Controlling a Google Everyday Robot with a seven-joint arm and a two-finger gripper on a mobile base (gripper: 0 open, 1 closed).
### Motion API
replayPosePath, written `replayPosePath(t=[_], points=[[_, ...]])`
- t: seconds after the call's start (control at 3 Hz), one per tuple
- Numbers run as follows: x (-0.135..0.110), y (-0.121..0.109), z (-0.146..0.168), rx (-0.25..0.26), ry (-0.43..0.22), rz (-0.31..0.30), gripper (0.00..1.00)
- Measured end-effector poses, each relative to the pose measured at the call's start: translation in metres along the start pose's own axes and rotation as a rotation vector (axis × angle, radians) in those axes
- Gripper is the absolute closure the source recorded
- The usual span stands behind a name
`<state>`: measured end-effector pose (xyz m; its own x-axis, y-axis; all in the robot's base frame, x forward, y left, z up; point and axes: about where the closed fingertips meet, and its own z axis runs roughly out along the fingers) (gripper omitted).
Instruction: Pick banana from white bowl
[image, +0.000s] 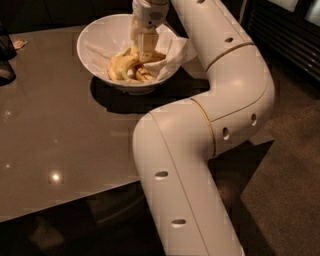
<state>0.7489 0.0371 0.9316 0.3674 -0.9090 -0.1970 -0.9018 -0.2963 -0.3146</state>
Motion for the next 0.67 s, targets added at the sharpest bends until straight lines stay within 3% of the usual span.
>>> replayPosePath(t=[0.67], points=[[0.0032,0.0031,0.0166,-0.037,0.019,-0.006,0.41]])
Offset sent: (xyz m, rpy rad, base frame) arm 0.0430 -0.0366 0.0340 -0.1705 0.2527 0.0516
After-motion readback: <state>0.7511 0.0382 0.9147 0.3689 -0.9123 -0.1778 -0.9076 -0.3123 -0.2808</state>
